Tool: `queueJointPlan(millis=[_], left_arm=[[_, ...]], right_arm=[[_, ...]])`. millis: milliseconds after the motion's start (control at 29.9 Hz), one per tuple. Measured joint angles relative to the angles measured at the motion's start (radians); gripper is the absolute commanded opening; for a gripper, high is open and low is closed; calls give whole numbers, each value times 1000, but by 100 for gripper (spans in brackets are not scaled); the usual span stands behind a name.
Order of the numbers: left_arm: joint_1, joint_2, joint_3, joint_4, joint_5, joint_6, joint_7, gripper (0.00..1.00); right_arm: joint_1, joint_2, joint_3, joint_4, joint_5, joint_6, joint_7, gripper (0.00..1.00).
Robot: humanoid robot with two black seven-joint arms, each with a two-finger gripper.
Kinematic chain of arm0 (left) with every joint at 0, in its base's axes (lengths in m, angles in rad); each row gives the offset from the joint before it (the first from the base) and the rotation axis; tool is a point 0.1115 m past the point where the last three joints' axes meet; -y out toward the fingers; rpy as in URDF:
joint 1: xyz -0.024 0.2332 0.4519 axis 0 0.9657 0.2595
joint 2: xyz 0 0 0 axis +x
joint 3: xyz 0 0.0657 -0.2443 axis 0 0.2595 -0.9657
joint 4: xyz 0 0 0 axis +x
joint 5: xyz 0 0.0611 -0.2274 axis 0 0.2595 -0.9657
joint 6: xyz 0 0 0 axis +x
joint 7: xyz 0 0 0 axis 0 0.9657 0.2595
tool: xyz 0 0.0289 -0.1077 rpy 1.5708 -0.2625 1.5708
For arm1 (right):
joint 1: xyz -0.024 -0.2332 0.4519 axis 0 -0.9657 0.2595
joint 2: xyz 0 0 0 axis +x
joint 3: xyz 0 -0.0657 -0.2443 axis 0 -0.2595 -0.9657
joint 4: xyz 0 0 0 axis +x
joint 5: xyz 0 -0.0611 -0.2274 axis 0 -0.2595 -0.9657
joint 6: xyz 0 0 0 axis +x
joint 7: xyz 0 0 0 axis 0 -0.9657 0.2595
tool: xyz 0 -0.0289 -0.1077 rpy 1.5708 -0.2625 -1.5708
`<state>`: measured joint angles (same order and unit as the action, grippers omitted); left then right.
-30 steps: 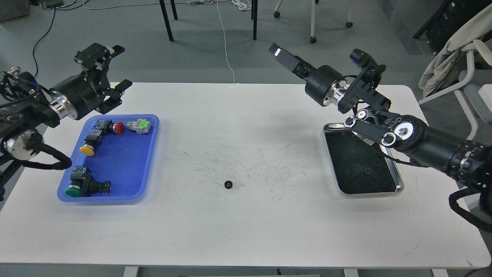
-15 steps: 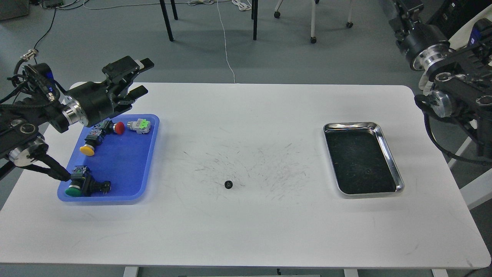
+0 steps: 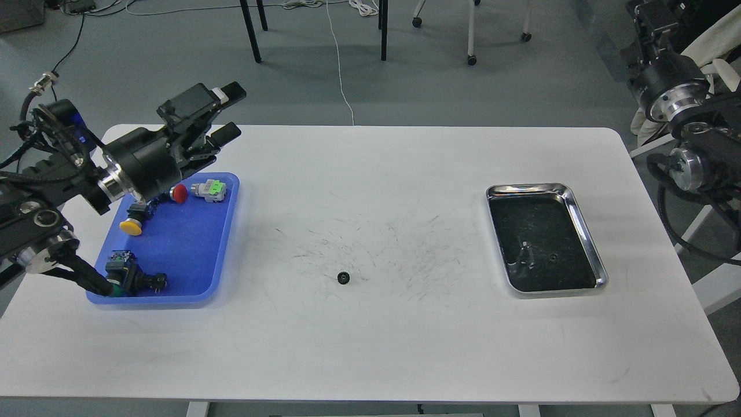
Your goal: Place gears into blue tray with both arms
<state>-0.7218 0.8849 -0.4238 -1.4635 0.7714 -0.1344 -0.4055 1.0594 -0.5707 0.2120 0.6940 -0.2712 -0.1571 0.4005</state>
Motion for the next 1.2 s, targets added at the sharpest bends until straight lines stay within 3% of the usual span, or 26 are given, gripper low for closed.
queueJointPlan(millis=[201,401,602,802,1070,1203], left_arm=[[7,-62,34,0,277,11,-43,98],[-16,-114,124,11,470,138,-68,98],[-41,-147,171,53,538,162,-73,99],[-91,-202,170,151,508,78,-77,99],[-192,-164,176,137,471,-23,-83,99],[-206,-143,110,140,224,-54,-83,99]], right_arm=[[-6,-23,3,-1,33,0,0,92],[-30,-40,5,-1,70,6,-3,94],[-54,-76,8,0,165,33,-54,95],[-99,-83,-9,5,181,57,-99,95],[-116,-83,-11,12,180,57,-101,95],[-133,-76,-6,12,179,56,-95,95]])
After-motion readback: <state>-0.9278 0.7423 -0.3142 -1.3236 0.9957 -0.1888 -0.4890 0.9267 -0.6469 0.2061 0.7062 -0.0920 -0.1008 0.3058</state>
